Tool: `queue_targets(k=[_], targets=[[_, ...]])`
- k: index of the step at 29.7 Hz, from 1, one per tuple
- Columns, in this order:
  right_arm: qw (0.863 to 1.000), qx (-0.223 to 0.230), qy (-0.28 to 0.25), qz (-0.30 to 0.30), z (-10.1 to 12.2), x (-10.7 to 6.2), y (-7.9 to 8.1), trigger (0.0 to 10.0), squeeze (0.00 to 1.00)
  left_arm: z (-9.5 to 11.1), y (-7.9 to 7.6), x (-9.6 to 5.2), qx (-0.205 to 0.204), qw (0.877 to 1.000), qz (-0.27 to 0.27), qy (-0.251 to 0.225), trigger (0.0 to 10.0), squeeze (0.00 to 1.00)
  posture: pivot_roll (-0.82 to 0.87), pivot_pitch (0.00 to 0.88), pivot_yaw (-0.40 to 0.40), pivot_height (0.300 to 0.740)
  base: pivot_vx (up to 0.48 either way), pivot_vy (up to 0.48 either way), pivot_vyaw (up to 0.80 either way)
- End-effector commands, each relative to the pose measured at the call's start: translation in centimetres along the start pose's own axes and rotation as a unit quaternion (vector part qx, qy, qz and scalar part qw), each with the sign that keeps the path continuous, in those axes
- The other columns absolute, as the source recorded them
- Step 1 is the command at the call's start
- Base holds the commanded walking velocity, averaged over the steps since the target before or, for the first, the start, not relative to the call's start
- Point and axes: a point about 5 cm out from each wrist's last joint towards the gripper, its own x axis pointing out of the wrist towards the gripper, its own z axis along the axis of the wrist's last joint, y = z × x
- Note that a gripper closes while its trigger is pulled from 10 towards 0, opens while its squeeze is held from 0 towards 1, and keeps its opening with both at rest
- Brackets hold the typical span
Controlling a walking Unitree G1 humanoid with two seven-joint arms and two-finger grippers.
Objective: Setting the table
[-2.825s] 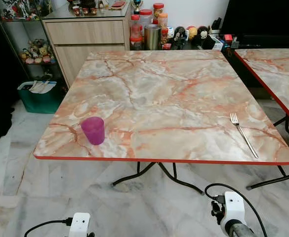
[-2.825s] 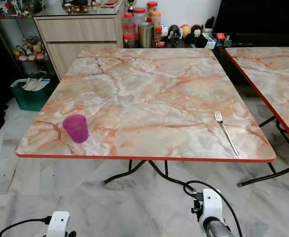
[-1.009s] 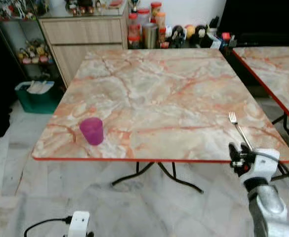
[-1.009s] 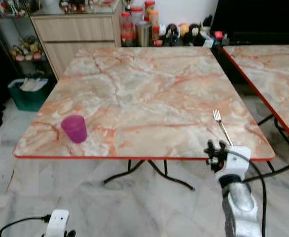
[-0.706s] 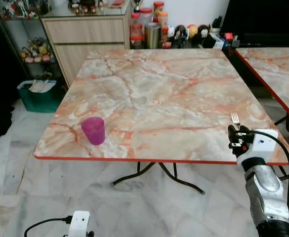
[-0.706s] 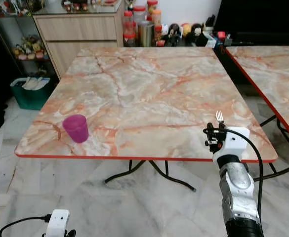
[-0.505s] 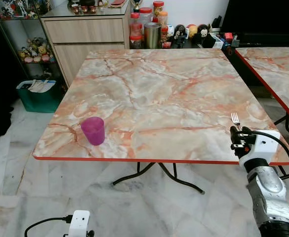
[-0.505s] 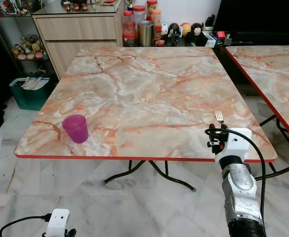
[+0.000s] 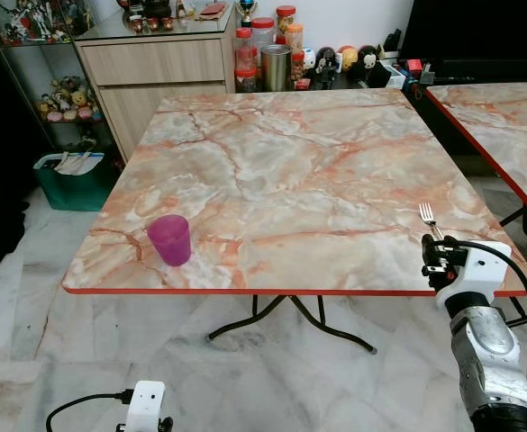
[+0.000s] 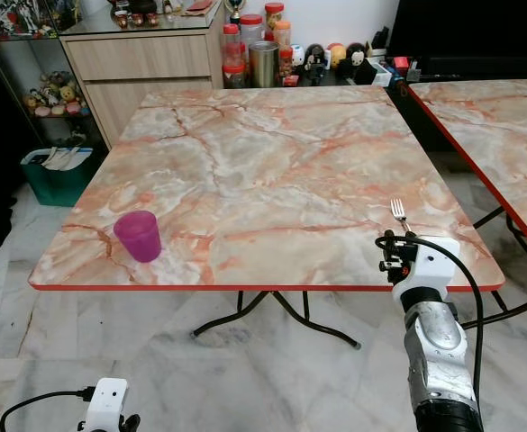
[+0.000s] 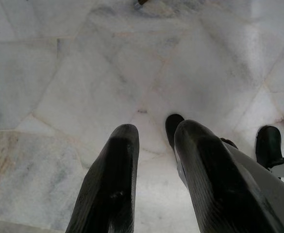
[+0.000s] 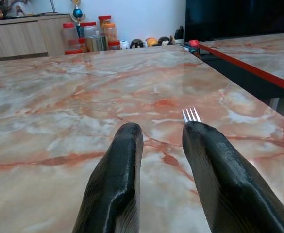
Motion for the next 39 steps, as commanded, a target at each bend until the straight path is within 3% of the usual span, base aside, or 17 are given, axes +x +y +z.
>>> queue_targets(k=[1, 15, 39], targets=[[1.000, 0.003, -0.006, 0.009, 0.3, 0.5, 0.7, 10.0, 0.00, 0.2, 0.3, 0.0, 0.018, 1.000, 0.002, -0.001, 10.0, 0.00, 0.00, 0.000, 0.045, 0.736, 0.000, 0.000, 0.00], [1.000, -0.017, -0.009, 0.021, 0.9, 0.9, 1.2, 10.0, 0.00, -0.3, 0.2, -0.1, 0.017, 1.000, 0.004, 0.007, 10.0, 0.00, -0.01, 0.000, 0.028, 0.736, 0.000, 0.000, 0.12], [1.000, -0.006, -0.007, 0.018, 1.3, 1.0, 1.7, 10.0, 0.00, -1.3, 0.3, -0.4, 0.006, 1.000, 0.011, 0.015, 10.0, 0.00, 0.01, 0.000, 0.015, 0.736, 0.000, -0.236, 0.00]])
